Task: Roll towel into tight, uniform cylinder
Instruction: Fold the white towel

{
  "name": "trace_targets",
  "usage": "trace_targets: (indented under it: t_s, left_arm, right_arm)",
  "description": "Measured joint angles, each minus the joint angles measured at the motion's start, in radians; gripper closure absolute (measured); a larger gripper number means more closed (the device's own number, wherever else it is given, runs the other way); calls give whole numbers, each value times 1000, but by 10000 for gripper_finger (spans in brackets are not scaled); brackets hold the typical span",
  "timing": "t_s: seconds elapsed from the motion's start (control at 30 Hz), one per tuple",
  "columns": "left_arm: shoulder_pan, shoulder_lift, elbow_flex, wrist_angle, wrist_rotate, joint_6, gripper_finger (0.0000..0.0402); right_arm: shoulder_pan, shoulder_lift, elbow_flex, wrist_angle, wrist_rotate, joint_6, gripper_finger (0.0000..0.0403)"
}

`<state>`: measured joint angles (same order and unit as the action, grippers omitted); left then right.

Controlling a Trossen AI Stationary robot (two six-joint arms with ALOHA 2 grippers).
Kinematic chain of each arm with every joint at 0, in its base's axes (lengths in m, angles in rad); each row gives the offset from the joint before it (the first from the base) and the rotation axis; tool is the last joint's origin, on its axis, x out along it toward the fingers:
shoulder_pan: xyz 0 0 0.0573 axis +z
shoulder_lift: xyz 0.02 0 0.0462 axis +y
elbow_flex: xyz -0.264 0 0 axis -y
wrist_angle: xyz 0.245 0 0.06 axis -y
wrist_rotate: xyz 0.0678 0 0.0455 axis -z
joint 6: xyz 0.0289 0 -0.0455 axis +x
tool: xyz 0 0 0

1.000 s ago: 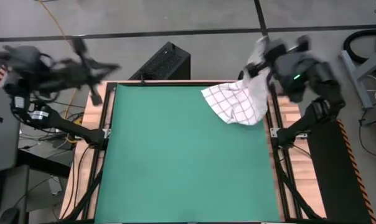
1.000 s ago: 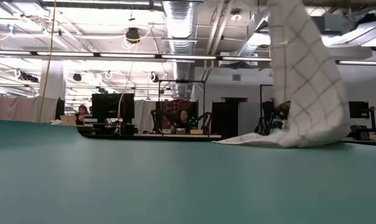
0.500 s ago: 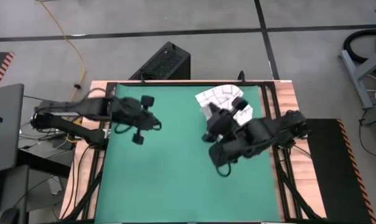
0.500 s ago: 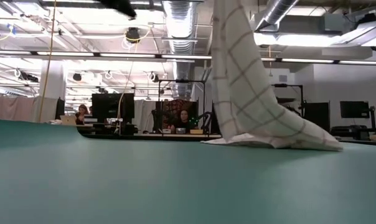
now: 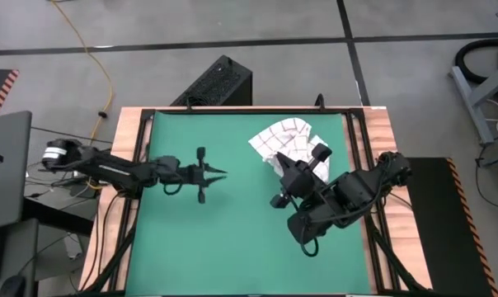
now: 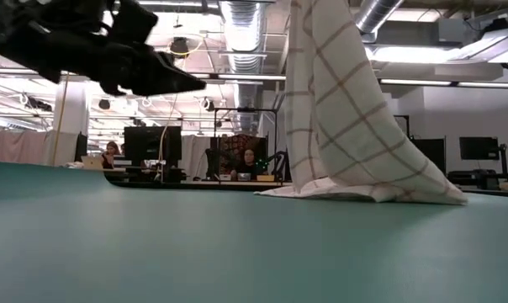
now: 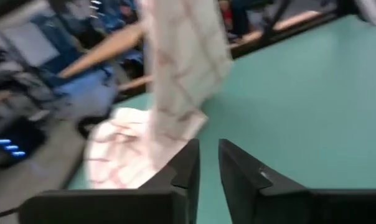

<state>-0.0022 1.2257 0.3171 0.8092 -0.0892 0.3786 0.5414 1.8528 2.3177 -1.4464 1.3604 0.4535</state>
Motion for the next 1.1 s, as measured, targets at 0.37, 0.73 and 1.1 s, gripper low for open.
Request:
trace_targets:
  t_s: [0.37,0.73,1.1]
  left_arm:
    - [26,358,199,81,-135,17,260]
    - [104,614,295,202,-118,-33,255]
    - [123,677,365,284,-99,-34,255]
  right_arm:
    - [-10,17,0,252,-22,-253,403]
    - [11,18,0,288,-34,-301,403]
    - [25,18,0,367,-62,-369,403]
